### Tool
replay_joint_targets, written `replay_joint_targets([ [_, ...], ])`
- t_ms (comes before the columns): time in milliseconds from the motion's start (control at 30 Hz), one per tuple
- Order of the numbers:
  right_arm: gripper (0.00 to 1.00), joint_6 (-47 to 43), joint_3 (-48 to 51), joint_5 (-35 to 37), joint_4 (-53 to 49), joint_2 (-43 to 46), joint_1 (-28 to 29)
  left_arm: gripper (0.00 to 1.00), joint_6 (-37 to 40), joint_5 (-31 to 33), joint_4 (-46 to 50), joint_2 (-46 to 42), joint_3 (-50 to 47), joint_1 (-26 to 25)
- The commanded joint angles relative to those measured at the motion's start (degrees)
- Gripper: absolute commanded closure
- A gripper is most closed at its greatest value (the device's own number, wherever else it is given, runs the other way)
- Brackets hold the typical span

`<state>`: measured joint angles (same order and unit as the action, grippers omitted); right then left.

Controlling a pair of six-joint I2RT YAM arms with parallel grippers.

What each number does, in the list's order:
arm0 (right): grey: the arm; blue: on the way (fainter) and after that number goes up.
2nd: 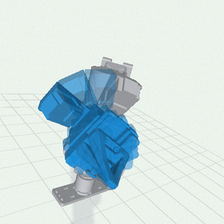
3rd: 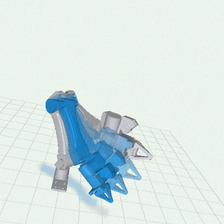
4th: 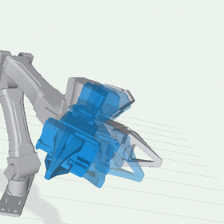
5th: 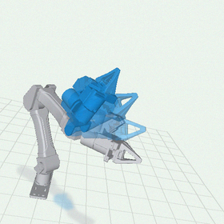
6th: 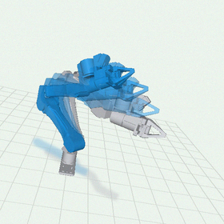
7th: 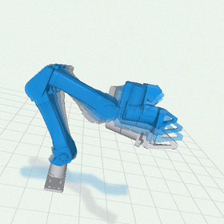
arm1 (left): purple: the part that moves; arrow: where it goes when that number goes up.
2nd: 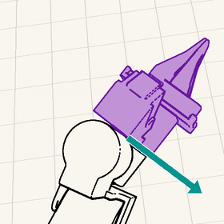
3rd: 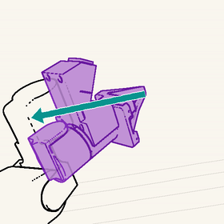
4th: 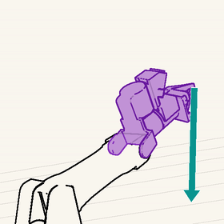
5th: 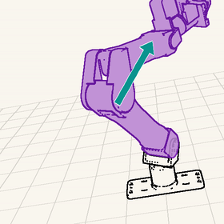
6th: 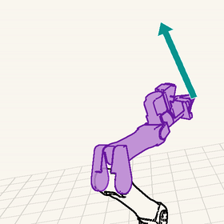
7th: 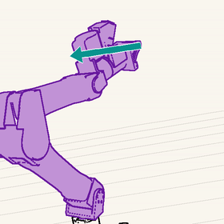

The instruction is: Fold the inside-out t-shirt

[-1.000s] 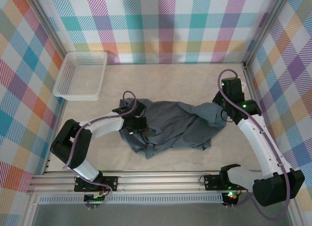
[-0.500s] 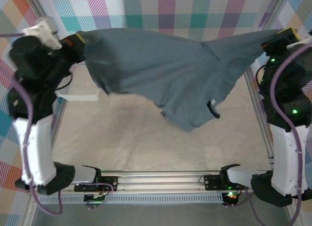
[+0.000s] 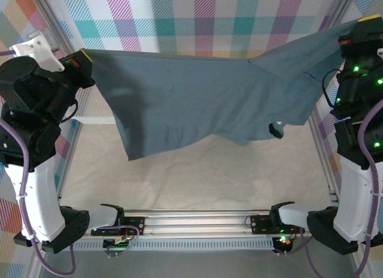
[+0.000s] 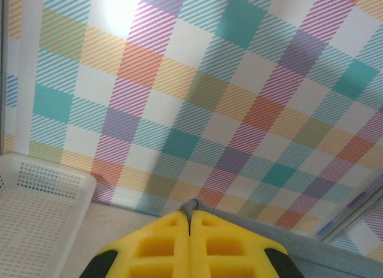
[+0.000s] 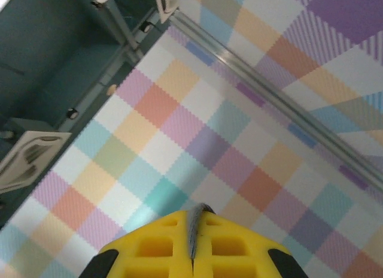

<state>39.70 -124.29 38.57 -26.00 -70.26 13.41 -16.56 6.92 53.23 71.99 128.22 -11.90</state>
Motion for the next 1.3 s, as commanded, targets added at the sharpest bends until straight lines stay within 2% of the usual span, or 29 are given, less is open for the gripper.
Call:
replay_joint_targets([
  [0, 1.0, 1.67, -2.24, -3.58, 4.08, 1.53, -0.4, 1.0, 1.49, -0.39, -4.44, -2.04, 0.61, -0.07],
  [100, 1.0, -0.93, 0.02, -4.7, 5.61, 1.45, -0.4, 1.0, 0.46, 0.47, -4.03, -1.08, 0.22, -0.05],
  [200, 1.0, -5.22, 5.1, -6.34, 10.67, -0.83, -0.4, 1.0, -1.13, -1.51, -5.72, 2.32, -1.38, -0.05],
  [333, 1.0, -12.88, 3.94, -9.55, 17.19, -11.24, -0.49, 1.0, -0.84, -5.36, -10.95, 13.51, 1.39, -0.08],
  [400, 1.0, -16.99, -1.94, -12.1, 18.79, -17.63, -0.76, 1.0, 0.89, -6.36, -13.16, 19.7, 6.14, 0.11],
  [500, 1.0, -19.46, -22.33, -17.06, 13.32, -29.03, -0.97, 1.0, 1.86, -7.33, -11.49, 29.56, 21.16, 1.47],
  [533, 1.0, -19.95, -26.46, -19.74, 14.73, -30.9, -1.24, 1.0, 1.08, -8.11, -10.98, 32.27, 26.02, 2.27],
  [567, 1.0, -19.13, -26.22, -21.34, 18.98, -30.87, -1.65, 1.0, -0.42, -9.64, -12.75, 32.75, 27.82, 3.29],
  [633, 1.0, -17.71, -31.85, -23.33, 20.55, -32.64, -2.27, 1.0, -3.06, -13.26, -16.23, 31.68, 27.94, 5.13],
  [733, 1.0, -15.74, -34.64, -25.07, 21.93, -31.43, -2.66, 1.0, -2.17, -14.12, -17.16, 28.85, 28.67, 5.47],
  [933, 1.0, -12.72, -32.93, -26.42, 19.57, -26.33, -2.86, 1.0, -1.11, -16.91, -16.41, 24.04, 27.67, 5.49],
  [1033, 1.0, -13.08, -26.67, -25.77, 14.46, -22.88, -2.86, 1.0, 0.17, -21.2, -17.64, 20.18, 19.42, 5.49],
  [1100, 1.0, -13.66, -18.97, -24.36, 8.21, -19.42, -2.86, 1.0, 0.81, -22.34, -21.51, 14.87, 5.34, 5.52],
  [1167, 1.0, -14.56, -3.54, -23.56, 4.85, -13.15, -2.86, 1.0, 0.92, -21.87, -29.15, 7.71, -15.25, 5.51],
  [1267, 1.0, -15.92, 28.63, -27.27, 13.55, -1.83, -2.86, 1.0, 0.94, -23.66, -41.26, -0.68, -40.48, 5.43],
])
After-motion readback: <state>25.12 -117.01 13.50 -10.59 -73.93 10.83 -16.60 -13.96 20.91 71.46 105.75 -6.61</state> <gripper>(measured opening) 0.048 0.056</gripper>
